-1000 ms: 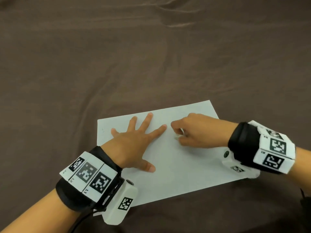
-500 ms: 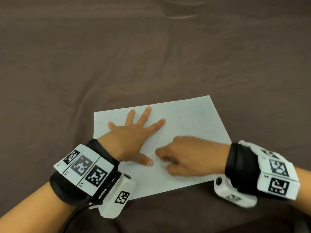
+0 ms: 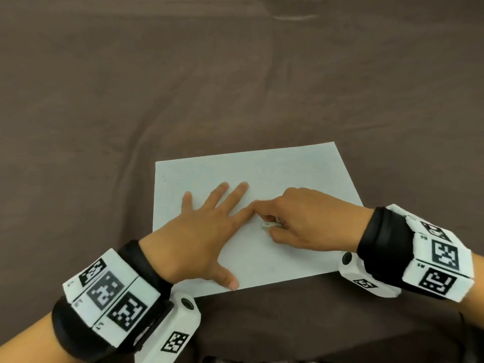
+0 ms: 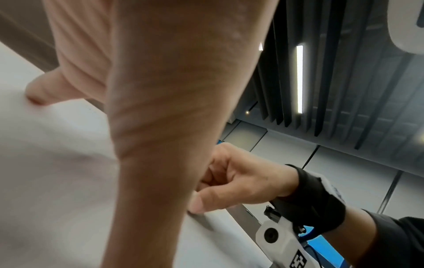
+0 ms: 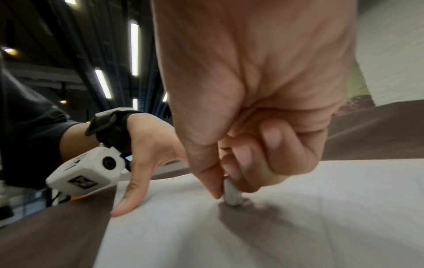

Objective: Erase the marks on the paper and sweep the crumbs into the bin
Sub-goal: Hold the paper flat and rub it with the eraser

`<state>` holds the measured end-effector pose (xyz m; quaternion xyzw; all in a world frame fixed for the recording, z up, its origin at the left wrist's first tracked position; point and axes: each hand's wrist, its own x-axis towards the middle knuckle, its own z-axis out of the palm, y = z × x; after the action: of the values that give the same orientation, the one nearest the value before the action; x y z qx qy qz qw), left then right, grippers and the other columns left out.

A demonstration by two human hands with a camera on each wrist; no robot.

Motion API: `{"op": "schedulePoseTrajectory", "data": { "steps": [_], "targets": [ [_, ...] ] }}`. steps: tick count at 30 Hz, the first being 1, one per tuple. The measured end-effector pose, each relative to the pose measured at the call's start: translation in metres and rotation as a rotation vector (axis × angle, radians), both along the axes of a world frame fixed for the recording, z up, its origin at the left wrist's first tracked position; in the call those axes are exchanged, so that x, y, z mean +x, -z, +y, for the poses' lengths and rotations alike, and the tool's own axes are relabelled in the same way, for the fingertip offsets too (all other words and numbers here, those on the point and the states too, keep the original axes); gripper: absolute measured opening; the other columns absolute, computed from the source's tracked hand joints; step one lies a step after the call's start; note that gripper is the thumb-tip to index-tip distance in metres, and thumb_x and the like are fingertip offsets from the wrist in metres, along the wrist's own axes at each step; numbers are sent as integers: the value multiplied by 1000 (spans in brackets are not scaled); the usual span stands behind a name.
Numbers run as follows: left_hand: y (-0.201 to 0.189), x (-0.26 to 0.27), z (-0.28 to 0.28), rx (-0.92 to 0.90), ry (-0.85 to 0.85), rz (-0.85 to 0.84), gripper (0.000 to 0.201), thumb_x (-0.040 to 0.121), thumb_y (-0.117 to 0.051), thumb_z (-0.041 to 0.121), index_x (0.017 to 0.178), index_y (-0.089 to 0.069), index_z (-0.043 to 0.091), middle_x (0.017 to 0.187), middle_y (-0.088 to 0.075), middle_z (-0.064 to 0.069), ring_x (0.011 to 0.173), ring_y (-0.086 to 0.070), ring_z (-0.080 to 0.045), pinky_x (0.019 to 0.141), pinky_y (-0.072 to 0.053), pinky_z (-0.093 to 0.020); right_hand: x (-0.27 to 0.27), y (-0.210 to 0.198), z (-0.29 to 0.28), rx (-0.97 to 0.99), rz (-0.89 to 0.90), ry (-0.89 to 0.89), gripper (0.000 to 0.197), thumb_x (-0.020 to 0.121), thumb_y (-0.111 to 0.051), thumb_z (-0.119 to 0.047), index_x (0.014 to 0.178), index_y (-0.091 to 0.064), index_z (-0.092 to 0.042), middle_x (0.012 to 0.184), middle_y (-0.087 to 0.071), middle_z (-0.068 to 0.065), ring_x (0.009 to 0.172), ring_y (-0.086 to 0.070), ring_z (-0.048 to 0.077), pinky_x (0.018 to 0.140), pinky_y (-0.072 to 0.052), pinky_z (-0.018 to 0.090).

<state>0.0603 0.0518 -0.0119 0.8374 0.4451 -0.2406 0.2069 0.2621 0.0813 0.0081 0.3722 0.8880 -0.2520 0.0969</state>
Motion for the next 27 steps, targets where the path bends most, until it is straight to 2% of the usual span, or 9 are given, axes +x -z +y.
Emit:
{"op": "schedulePoseTrajectory", "data": {
  "steps": [4, 9, 11, 14, 18, 23, 27],
  "targets": [
    [4, 1, -2, 21, 3, 13, 128, 70, -66, 73, 145, 32, 39, 147, 48, 10, 142, 34, -21, 116, -4, -65, -18, 1, -36, -86, 5, -203, 7, 93, -48, -23, 89, -48, -17, 61, -44, -5, 52, -40, 12, 55, -37, 31],
    [4, 1, -1, 36, 29, 47, 128, 68, -62, 78, 143, 35, 38, 147, 48, 9, 143, 33, -21, 116, -4, -63, -14, -6, -4, -66, 24, -82, 5, 92, -52, -22, 88, -49, -18, 59, -39, -11, 52, -41, 10, 56, -37, 26],
    [4, 1, -1, 45, 31, 57, 129, 69, -61, 78, 144, 35, 36, 147, 48, 8, 143, 34, -21, 117, -4, -63, -18, -2, -14, -67, 33, -134, 8, 91, -52, -22, 86, -47, -20, 59, -39, -11, 52, -41, 8, 55, -37, 27],
    [4, 1, -2, 81, 49, 93, 131, 70, -56, 81, 146, 35, 25, 148, 47, 6, 143, 32, -22, 117, -8, -59, -24, 2, -33, -130, 39, -212, 10, 92, -52, -24, 87, -49, -17, 61, -45, -6, 53, -43, 10, 57, -41, 32],
    [3, 0, -2, 100, 63, 111, 133, 68, -53, 85, 147, 33, 22, 149, 46, 6, 144, 30, -22, 117, -12, -56, -13, -1, 0, -39, 21, -75, 13, 93, -53, -27, 84, -47, -19, 59, -44, -8, 53, -43, 10, 57, -39, 28],
    [3, 0, -2, 90, 61, 117, 133, 69, -53, 85, 146, 34, 21, 149, 47, 6, 144, 31, -21, 118, -10, -57, -20, 5, -29, -115, 52, -165, 14, 91, -52, -25, 83, -47, -15, 60, -47, -4, 52, -44, 12, 56, -42, 34],
    [4, 0, 0, 90, 61, 118, 134, 67, -54, 85, 146, 34, 22, 149, 47, 6, 144, 31, -21, 117, -10, -57, -3, 0, 6, -3, 17, -3, 20, 91, -54, -29, 76, -43, -22, 56, -44, -7, 52, -43, 10, 59, -43, 36]
  ]
}}
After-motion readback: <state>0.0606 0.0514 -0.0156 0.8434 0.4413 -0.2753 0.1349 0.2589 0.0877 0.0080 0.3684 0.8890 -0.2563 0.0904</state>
